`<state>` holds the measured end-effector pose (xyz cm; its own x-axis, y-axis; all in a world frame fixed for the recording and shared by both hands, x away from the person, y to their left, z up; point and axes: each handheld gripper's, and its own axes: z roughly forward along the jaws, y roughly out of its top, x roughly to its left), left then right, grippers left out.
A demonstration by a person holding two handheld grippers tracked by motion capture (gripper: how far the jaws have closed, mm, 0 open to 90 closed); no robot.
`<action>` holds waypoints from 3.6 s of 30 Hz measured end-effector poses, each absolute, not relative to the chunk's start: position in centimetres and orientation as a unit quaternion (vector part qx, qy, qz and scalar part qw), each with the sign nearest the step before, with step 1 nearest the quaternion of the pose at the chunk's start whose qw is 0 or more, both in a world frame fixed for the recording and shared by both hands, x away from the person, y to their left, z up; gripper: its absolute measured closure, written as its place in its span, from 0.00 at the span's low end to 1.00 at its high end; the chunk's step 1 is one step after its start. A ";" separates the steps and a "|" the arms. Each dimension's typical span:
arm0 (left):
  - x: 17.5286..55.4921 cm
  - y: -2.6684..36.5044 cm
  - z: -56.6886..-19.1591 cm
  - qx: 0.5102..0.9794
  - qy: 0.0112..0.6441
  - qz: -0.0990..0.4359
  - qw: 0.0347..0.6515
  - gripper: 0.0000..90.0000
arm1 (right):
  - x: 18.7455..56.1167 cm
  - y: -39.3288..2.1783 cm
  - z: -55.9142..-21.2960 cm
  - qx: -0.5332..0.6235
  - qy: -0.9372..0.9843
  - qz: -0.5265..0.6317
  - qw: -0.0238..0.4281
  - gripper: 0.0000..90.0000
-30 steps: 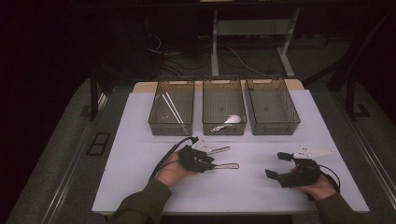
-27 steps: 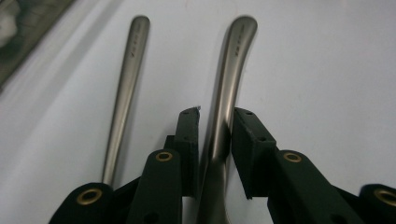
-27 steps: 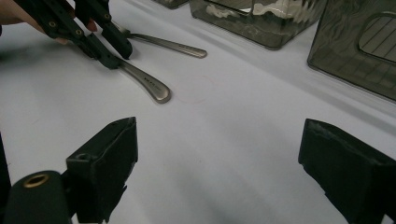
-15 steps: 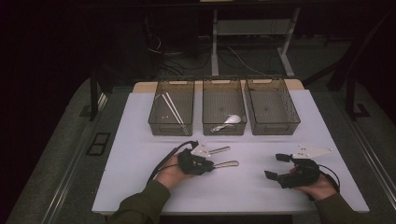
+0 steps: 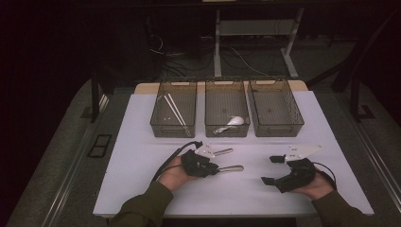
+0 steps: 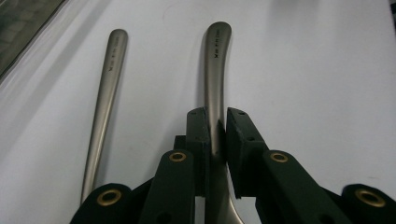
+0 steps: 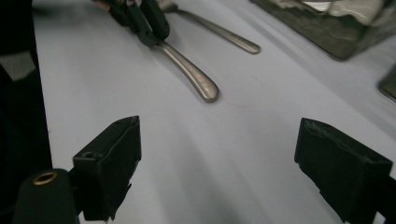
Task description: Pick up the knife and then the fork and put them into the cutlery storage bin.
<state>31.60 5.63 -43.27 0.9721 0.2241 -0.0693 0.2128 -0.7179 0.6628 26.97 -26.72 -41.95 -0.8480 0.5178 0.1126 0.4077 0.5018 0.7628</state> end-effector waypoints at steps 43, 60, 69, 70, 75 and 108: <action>29.8 2.7 -39.9 0.928 0.012 -0.011 0.372 0.87 | 29.5 -16.3 -41.4 0.036 0.953 0.302 -0.002 0.86; 30.1 3.6 -39.2 0.918 0.024 -0.011 0.396 0.76 | 29.9 -17.2 -41.0 0.061 0.940 0.336 -0.009 0.87; 30.4 7.6 -37.4 0.894 0.081 0.017 0.441 0.65 | 30.5 -18.9 -40.4 0.081 0.932 0.353 0.002 0.87; 30.4 8.3 -37.4 0.889 0.091 0.019 0.448 0.64 | 30.6 -19.3 -40.2 0.086 0.931 0.356 0.007 0.87; 30.2 11.9 -37.3 0.867 0.147 0.048 0.473 0.53 | 31.2 -21.5 -39.3 0.120 0.920 0.372 0.016 0.87; 30.0 18.7 -41.9 0.831 0.283 0.079 0.473 0.26 | 40.9 -33.4 -35.6 0.427 0.804 0.385 0.150 0.87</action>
<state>30.02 18.74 -41.90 0.8272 0.5450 -0.1371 0.3959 -0.3920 0.8304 40.94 -33.44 -35.64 -0.5897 0.8027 0.0885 0.5724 0.3381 0.7470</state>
